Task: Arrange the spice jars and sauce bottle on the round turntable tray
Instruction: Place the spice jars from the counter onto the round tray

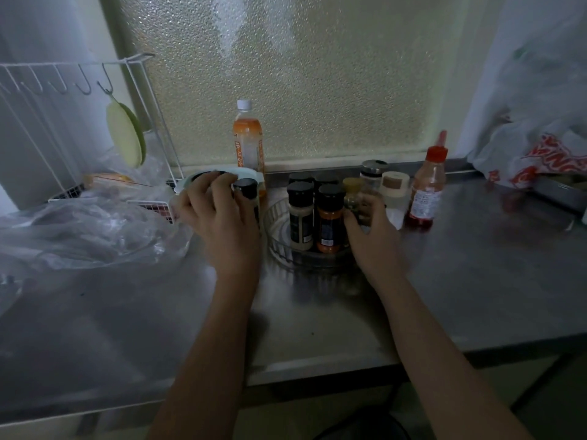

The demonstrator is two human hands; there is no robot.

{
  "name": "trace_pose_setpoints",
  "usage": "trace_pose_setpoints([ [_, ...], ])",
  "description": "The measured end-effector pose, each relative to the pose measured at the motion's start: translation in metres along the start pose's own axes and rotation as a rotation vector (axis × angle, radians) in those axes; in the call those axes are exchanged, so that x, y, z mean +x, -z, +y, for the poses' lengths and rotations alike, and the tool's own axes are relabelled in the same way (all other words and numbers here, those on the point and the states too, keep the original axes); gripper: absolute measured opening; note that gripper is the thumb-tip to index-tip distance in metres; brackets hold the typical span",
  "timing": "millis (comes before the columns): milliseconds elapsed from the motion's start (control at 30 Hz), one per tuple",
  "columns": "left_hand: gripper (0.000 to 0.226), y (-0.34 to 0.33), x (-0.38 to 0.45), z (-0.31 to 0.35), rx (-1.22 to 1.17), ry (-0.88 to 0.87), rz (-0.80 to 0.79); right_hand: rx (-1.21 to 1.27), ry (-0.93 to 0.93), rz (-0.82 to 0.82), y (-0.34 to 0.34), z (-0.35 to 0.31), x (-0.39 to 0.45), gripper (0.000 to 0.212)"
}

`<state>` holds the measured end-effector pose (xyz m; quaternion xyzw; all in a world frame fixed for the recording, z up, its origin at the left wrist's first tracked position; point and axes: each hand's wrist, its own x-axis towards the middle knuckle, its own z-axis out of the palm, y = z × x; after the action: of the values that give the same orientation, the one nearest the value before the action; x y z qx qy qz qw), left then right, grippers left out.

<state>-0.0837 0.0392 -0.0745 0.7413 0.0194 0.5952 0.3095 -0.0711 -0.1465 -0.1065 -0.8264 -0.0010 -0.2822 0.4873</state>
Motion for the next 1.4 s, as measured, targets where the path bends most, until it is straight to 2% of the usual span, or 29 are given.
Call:
trace_pose_setpoints([
  [133, 0.019, -0.008, -0.001, 0.016, -0.156, -0.109, -0.005, 0.056, -0.055, -0.007, 0.000, 0.001, -0.003, 0.030],
  [267, 0.028, -0.030, 0.004, 0.016, -0.195, -0.148, -0.152, 0.022, -0.035, 0.041, 0.000, 0.004, -0.003, 0.026],
  [433, 0.035, -0.057, 0.009, 0.005, -0.246, -0.146, -0.282, 0.106, -0.094, 0.063, -0.003, 0.010, 0.004, 0.054],
  [567, 0.036, -0.067, -0.001, -0.002, -0.289, -0.098, -0.347, 0.076, -0.071, 0.156, -0.006, 0.017, 0.007, 0.040],
  [700, 0.036, -0.069, -0.003, -0.012, -0.363, -0.051, -0.396, 0.082, -0.126, 0.197, -0.005, 0.021, 0.010, 0.033],
  [833, 0.049, -0.069, -0.009, -0.013, -0.475, -0.033, -0.470, 0.073, -0.105, 0.221, 0.000, 0.016, 0.007, 0.030],
  [900, 0.051, -0.070, -0.013, -0.013, -0.505, -0.046, -0.498, 0.050, -0.092, 0.307, 0.001, 0.014, 0.005, 0.023],
  [967, 0.052, -0.070, -0.017, -0.017, -0.516, -0.020, -0.503, 0.056, -0.116, 0.461, 0.005, 0.011, 0.007, 0.017],
  [1067, 0.055, -0.063, -0.021, -0.027, -0.435, 0.057, -0.513, 0.038, -0.148, 0.553, 0.013, 0.013, 0.020, 0.025],
  [1133, 0.055, -0.059, -0.023, -0.028, -0.334, 0.096, -0.486, -0.021, -0.153, 0.503, 0.019, 0.019, 0.035, 0.041],
  [1233, 0.041, -0.052, -0.016, -0.022, -0.130, 0.121, -0.211, -0.016, -0.163, 0.351, 0.021, 0.029, 0.051, 0.057],
  [1300, 0.037, -0.048, -0.009, -0.021, 0.046, 0.158, -0.022, 0.012, -0.198, 0.259, 0.018, 0.039, 0.056, 0.059],
  [1400, 0.044, -0.045, -0.003, -0.027, 0.216, 0.330, 0.057, -0.022, -0.256, 0.229, 0.015, 0.049, 0.060, 0.055],
])
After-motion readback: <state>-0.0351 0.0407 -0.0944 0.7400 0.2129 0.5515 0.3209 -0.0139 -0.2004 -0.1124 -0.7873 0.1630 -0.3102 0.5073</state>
